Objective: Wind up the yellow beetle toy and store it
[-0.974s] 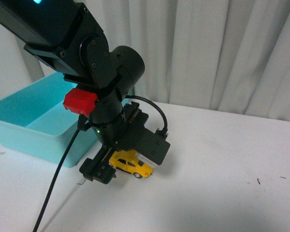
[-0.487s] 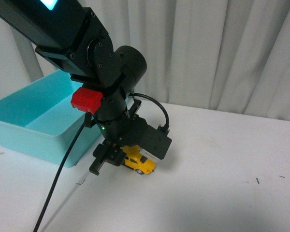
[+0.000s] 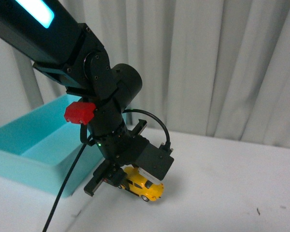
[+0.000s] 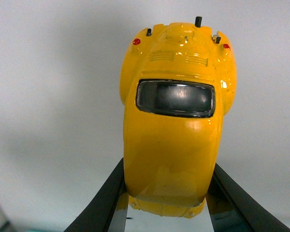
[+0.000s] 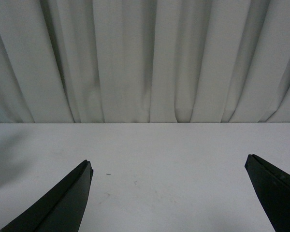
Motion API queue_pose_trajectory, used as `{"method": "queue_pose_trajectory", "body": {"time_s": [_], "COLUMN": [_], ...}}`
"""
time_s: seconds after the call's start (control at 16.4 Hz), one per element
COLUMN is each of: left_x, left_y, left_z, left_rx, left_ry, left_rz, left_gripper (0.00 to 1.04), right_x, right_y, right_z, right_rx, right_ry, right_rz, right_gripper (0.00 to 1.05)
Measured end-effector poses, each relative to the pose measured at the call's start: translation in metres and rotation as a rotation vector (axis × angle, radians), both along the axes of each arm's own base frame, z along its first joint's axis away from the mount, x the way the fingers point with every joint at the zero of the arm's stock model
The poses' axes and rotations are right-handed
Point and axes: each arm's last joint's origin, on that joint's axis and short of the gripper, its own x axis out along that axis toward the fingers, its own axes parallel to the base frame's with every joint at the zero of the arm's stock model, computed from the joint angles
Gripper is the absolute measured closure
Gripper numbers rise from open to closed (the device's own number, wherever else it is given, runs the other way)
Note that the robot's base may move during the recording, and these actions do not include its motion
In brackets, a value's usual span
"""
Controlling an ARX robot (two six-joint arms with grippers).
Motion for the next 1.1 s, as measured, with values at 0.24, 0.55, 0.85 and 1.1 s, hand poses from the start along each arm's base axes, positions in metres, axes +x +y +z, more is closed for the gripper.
{"method": "queue_pose_trajectory", "body": {"time_s": [0.24, 0.55, 0.85, 1.1], "left_x": [0.028, 0.065, 0.068, 0.078], "left_y": [0.003, 0.123, 0.17, 0.173], "left_z": [0.118, 0.152, 0.112, 0.078], "left_rx": [-0.417, -0.396, -0.263, -0.232], "left_ry": [-0.178, -0.278, -0.219, -0.202], "left_rz": [0.176, 1.027, 1.469, 1.564], "left_gripper": [0.66, 0.66, 0.66, 0.66], "right_x": [0.0, 0.0, 0.0, 0.0], "right_y": [0.0, 0.0, 0.0, 0.0], "right_z": [0.0, 0.0, 0.0, 0.0], "right_rx": [0.0, 0.0, 0.0, 0.0], "right_ry": [0.0, 0.0, 0.0, 0.0], "right_rz": [0.0, 0.0, 0.0, 0.0], "right_gripper": [0.07, 0.07, 0.07, 0.07]}}
